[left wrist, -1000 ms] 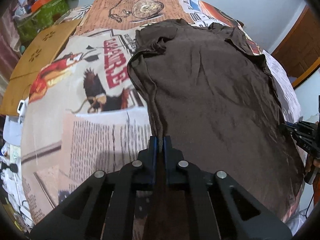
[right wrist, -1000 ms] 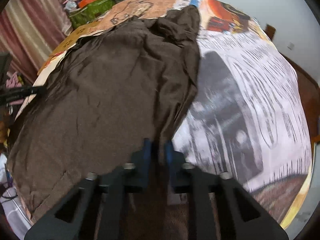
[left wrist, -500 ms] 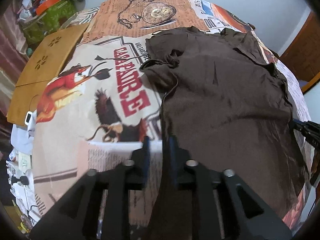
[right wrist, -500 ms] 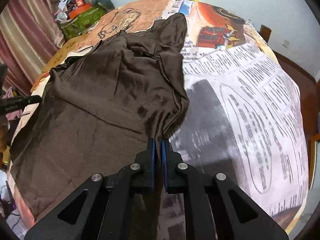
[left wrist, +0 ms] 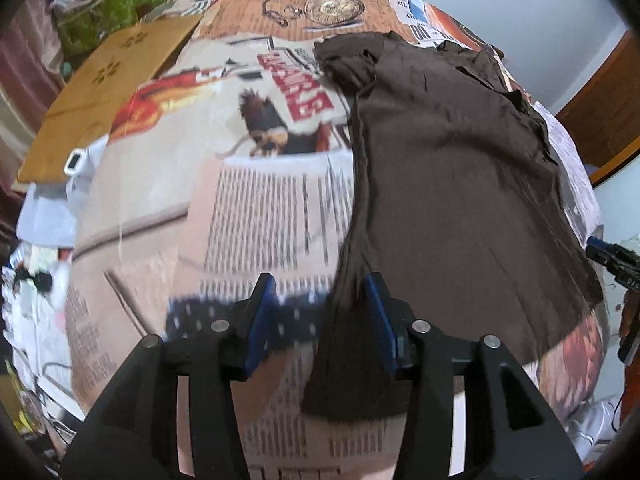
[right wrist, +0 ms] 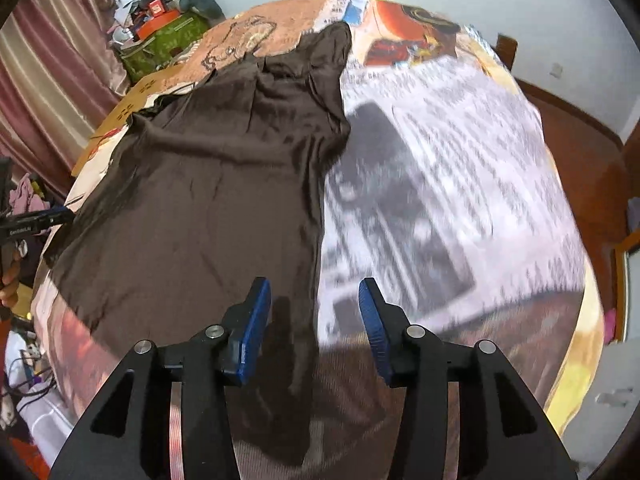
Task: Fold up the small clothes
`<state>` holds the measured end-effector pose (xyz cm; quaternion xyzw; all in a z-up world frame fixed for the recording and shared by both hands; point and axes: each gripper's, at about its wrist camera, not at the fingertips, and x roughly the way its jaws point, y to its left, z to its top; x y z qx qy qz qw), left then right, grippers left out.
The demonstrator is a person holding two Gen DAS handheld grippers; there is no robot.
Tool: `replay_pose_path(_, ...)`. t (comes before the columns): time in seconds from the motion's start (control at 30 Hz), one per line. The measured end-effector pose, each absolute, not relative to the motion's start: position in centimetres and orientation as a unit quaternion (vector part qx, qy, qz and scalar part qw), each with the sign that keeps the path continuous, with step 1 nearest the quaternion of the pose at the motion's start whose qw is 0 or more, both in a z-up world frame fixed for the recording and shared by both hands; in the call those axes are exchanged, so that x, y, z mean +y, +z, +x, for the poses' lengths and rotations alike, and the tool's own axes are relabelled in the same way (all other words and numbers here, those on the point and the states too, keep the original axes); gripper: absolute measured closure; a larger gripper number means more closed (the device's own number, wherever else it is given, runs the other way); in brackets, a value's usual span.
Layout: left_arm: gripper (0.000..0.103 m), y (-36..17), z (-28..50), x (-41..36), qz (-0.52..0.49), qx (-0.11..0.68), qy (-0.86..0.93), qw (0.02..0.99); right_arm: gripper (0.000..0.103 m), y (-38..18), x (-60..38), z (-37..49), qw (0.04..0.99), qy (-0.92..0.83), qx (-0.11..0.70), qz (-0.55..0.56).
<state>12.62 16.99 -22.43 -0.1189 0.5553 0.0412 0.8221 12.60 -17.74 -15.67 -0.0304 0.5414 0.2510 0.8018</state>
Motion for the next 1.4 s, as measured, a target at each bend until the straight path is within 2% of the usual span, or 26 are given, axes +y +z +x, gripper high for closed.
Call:
replay_pose_path(0.4, 0.058, -22.5, 10.1, 15.3, -0.133, 0.538, 0.018, 0.832, 0.061, -16.9, -17.7, 9.2, 0.793, 0.262, 0.550, -0.013)
replay_pose_path(0.43, 0.066, -22.4, 10.0, 14.9, -0.128, 0.535, 0.014, 0.835, 0.061, -17.0, -17.6, 9.1, 0.792, 0.263, 0.550, -0.012)
replay_pose_path(0.5, 0.078, -22.3, 9.9, 14.5, -0.128, 0.533, 0.006, 0.837, 0.071, -17.1, -17.4, 8.8, 0.791, 0.272, 0.548, -0.013)
replay_pose_path(0.53, 0.091, -22.2, 10.0, 14.3, -0.127, 0.532, 0.003, 0.837, 0.081, -17.1, -17.1, 8.8, 0.788, 0.279, 0.548, -0.009)
replay_pose_path(0.57, 0.096, -22.1, 10.1, 14.2, -0.126, 0.532, 0.002, 0.837, 0.091, -17.0, -16.9, 8.8, 0.788, 0.280, 0.548, -0.009)
replay_pose_path(0.63, 0.098, -21.8, 10.2, 14.0, -0.119, 0.530, 0.006, 0.839, 0.096, -16.8, -16.3, 8.8, 0.789, 0.285, 0.544, -0.016)
replay_pose_path(0.9, 0.099, -17.0, 11.1, 15.5, -0.134, 0.473, 0.010, 0.871, 0.097, -12.9, -16.6, 10.0, 0.824, 0.289, 0.486, 0.005)
replay_pose_path(1.17, 0.099, -11.2, 15.8, 16.0, -0.119, 0.406, 0.022, 0.906, 0.097, -7.0, -16.2, 14.5, 0.867, 0.286, 0.408, 0.028)
replay_pose_path(1.4, 0.099, -9.2, 21.4, 16.8, -0.108, 0.381, 0.036, 0.918, 0.097, -4.7, -15.1, 18.7, 0.885, 0.286, 0.366, 0.031)
